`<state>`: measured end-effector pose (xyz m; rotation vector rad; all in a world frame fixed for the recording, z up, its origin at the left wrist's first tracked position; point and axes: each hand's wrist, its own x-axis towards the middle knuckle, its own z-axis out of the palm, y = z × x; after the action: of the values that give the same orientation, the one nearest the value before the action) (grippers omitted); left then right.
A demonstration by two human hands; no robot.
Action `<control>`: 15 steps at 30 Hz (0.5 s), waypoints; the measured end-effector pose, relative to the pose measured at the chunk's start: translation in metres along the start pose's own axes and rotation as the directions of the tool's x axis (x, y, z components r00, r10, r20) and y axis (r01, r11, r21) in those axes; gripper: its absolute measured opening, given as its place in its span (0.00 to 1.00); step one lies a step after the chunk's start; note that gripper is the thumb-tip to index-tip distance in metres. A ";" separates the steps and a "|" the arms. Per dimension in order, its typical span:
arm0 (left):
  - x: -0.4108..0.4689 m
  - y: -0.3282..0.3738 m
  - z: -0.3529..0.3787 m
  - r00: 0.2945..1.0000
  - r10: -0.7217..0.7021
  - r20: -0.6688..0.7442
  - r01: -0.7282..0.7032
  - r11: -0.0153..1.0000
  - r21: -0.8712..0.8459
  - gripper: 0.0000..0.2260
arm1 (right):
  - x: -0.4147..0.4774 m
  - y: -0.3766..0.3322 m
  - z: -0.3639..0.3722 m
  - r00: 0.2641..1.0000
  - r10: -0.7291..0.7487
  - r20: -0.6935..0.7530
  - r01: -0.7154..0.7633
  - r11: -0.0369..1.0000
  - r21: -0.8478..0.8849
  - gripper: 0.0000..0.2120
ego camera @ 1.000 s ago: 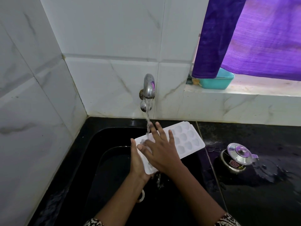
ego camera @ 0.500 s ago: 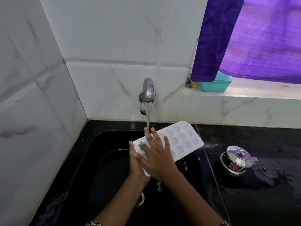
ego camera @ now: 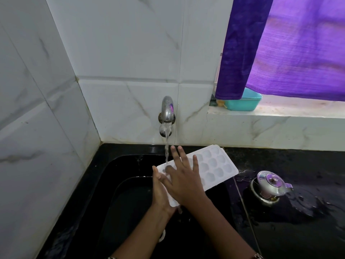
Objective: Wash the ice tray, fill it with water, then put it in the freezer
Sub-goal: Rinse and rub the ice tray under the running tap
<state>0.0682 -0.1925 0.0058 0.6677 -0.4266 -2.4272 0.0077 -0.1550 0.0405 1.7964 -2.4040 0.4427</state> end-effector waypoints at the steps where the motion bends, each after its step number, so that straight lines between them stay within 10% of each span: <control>1: 0.000 0.000 0.000 1.000 0.018 -0.005 -0.018 1.000 -0.005 0.32 | -0.001 -0.002 -0.001 1.000 0.008 0.001 -0.008 1.000 -0.017 0.36; 9: 0.004 0.005 0.004 0.996 0.006 0.085 -0.003 0.999 -0.038 0.40 | -0.009 0.024 -0.018 0.984 0.007 0.176 -0.066 0.942 0.330 0.44; 15: 0.019 0.011 0.001 1.000 0.011 0.029 -0.009 0.998 -0.061 0.43 | -0.021 0.032 -0.020 0.992 -0.036 0.125 0.005 0.971 0.241 0.34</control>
<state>0.0595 -0.2126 0.0046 0.6028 -0.3651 -2.4329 -0.0183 -0.1217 0.0487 2.0019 -2.5076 0.6619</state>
